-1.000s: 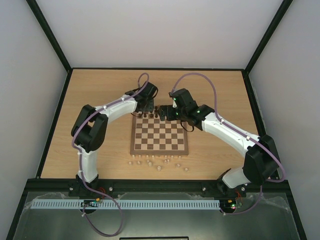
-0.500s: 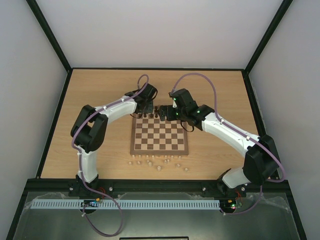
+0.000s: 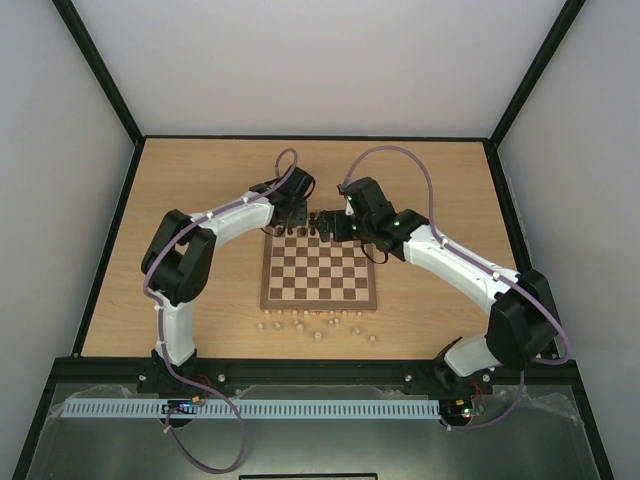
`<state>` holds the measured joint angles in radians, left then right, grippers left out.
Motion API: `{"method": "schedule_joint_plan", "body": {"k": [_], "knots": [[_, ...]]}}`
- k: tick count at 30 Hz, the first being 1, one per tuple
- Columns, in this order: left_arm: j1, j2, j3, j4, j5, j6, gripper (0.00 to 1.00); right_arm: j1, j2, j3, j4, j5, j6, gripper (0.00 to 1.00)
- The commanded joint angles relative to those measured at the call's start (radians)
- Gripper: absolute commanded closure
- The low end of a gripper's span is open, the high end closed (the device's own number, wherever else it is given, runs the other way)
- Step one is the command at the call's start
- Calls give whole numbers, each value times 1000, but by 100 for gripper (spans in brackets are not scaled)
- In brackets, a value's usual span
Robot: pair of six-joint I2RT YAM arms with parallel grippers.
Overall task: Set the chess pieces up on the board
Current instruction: Place the chess piece on the chessboard, then pick up the chess piece at the center of the board.
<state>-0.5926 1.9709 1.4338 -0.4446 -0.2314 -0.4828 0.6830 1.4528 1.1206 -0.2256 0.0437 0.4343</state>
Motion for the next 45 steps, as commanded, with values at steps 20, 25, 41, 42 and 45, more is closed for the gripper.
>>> {"method": "schedule_joint_plan", "body": {"k": [20, 25, 41, 42, 45], "knots": [[-4, 6, 8, 0, 5, -7, 79, 10, -19, -12, 2, -7, 5, 1], [13, -29, 49, -26, -16, 2, 74, 10, -23, -13, 0, -10, 5, 1], [229, -73, 83, 22, -33, 18, 1, 12, -25, -16, 1, 10, 1, 1], [241, -72, 79, 27, -33, 17, 1, 12, -23, -17, 2, 10, 1, 1], [279, -72, 63, 41, -32, 13, 1, 11, -18, -15, 5, 6, 3, 1]]}}
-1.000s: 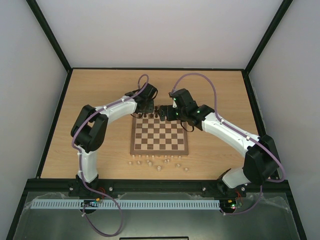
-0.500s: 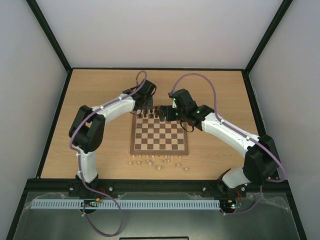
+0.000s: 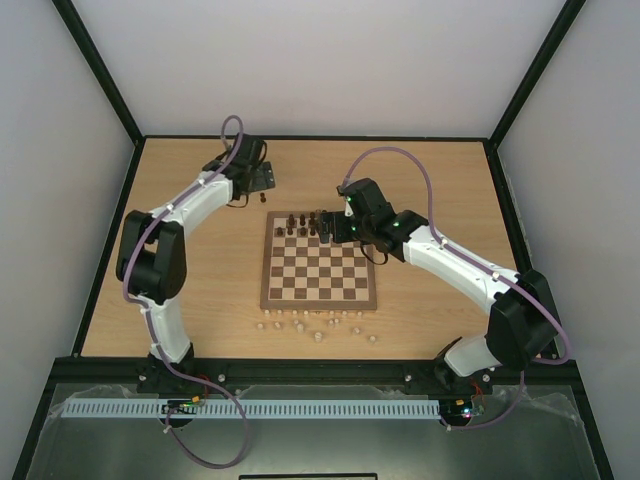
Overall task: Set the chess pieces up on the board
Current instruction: Pick up the chess piece at the center of the board.
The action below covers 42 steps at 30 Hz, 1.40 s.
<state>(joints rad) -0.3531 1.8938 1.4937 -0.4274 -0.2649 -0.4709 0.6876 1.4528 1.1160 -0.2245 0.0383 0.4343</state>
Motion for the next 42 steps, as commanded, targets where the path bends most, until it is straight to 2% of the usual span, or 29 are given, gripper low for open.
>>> {"method": "schedule_joint_plan", "body": {"k": [1, 9, 28, 42], "knots": [[50, 5, -3, 29, 1, 0, 1, 7, -16, -11, 5, 9, 3, 1], [96, 24, -13, 45, 8, -4, 1, 9, -15, -11, 5, 5, 3, 1], [100, 103, 18, 42, 16, -2, 1, 15, -18, -12, 7, -8, 6, 1], [23, 181, 56, 46, 33, 7, 3, 16, -16, -12, 9, -9, 5, 1]]}}
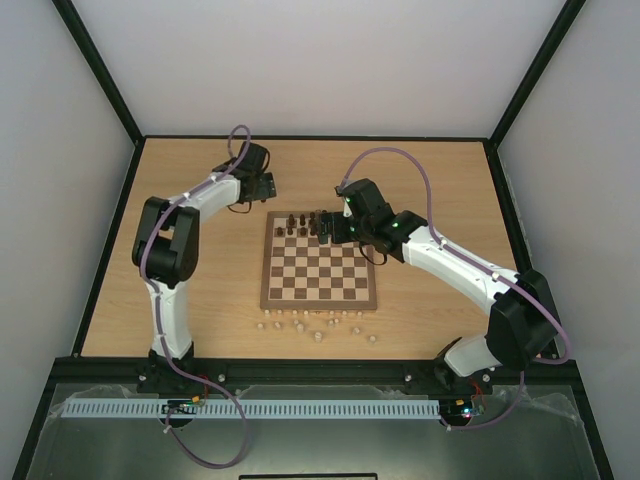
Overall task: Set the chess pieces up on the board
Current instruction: Pick up the chess piece at the center of the board.
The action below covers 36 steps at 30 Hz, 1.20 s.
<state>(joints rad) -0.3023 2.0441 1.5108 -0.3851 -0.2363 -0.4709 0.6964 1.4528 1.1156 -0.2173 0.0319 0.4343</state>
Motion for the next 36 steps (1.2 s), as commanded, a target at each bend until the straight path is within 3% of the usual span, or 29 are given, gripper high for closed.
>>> {"method": "schedule_joint_plan", "body": {"k": [1, 8, 19, 36], "knots": [[-34, 38, 48, 2, 4, 8, 3, 8, -16, -11, 1, -3, 4, 1], [-45, 98, 97, -12, -4, 14, 9, 9, -16, -11, -1, -5, 3, 1], [-43, 141, 146, -25, 7, 19, 49, 9, -17, -11, 1, -9, 3, 1], [-36, 161, 139, -29, 18, 23, 69, 11, -17, -11, 2, -12, 3, 1]]}}
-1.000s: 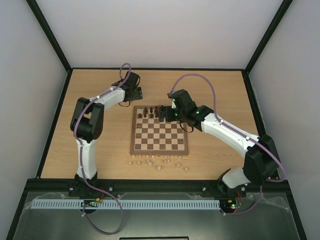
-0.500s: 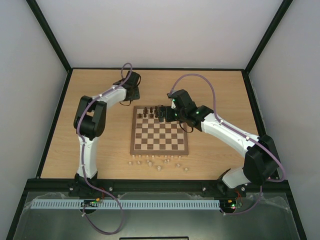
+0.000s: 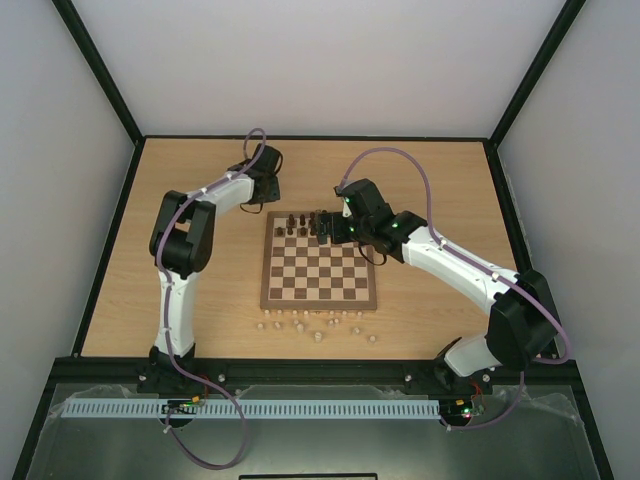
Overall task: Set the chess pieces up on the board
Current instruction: Pick up the chess piece at the center of the board.
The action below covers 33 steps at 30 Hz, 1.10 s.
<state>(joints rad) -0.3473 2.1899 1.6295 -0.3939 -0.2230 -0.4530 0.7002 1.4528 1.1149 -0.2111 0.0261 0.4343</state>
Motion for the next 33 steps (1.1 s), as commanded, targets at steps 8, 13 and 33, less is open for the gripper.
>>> {"method": "schedule_joint_plan", "body": {"k": [8, 13, 33], "knots": [[13, 16, 21, -27, 11, 8, 86, 8, -14, -10, -2, -5, 4, 1], [11, -20, 6, -36, 2, 8, 94, 8, -12, -10, -2, -11, 3, 2], [-142, -279, -141, -106, 11, 7, 94, 9, -32, -10, -7, -4, 3, 1]]}}
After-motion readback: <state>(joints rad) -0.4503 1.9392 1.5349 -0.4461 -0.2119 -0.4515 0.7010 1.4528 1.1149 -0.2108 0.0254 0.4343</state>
